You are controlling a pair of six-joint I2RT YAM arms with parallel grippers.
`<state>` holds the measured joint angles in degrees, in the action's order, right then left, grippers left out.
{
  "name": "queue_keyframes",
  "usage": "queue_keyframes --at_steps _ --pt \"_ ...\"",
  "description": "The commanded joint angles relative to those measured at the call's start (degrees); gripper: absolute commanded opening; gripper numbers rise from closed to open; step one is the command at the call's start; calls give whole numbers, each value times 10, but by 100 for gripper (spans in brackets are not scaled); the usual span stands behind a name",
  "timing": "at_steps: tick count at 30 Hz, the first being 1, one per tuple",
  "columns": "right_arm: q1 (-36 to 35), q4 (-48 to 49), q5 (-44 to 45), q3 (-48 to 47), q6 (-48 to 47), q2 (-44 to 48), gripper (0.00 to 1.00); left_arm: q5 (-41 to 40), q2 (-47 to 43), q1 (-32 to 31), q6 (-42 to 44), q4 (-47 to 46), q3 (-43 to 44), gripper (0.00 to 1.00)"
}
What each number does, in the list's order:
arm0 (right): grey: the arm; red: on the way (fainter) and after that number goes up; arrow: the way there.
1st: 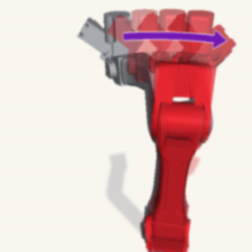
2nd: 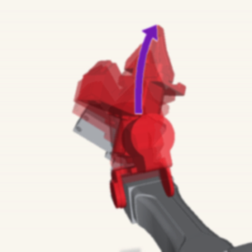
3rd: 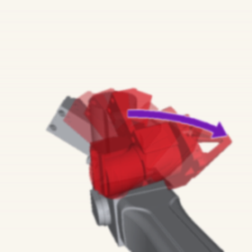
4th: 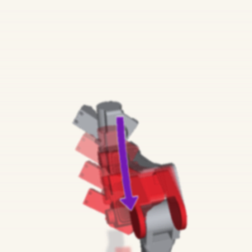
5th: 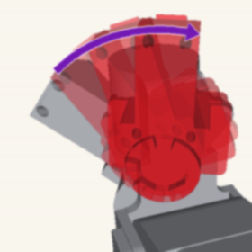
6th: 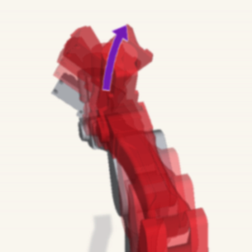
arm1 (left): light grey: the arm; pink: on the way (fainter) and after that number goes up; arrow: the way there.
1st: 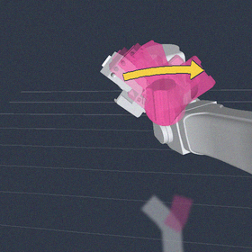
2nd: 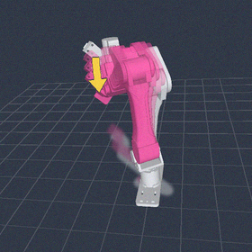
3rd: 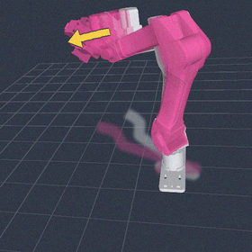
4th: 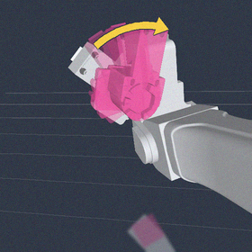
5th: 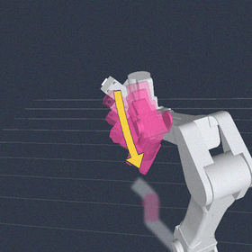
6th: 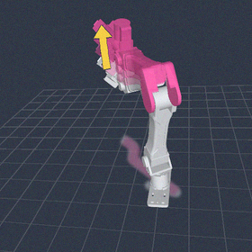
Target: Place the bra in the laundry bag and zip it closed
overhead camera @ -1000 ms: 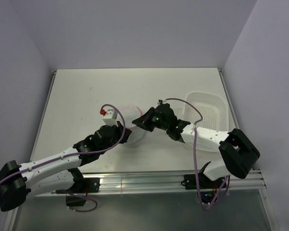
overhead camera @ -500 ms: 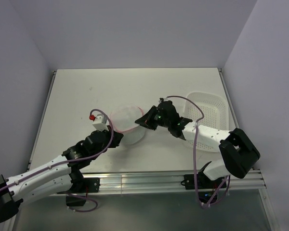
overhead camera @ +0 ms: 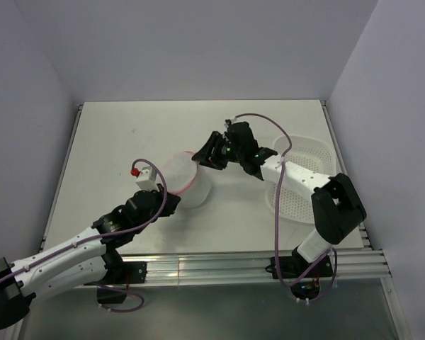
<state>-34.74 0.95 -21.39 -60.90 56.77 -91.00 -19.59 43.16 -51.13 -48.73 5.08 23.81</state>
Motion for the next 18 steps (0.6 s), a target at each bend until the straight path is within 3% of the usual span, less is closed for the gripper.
queue_keyframes --at_steps 1,2,3,4,18 --pt "10 -45 53 -36 -42 22 56 33 27 0 21 -36 24 0" --pt "6 -52 64 -36 -43 28 59 38 32 0 26 -45 24 0" --pt "5 -60 70 -34 -44 41 74 43 46 0 27 -53 26 0" --pt "4 -71 72 -31 -44 48 76 48 54 0 28 -71 28 0" --pt "-16 -120 91 145 24 252 74 111 163 0 34 -180 66 0"
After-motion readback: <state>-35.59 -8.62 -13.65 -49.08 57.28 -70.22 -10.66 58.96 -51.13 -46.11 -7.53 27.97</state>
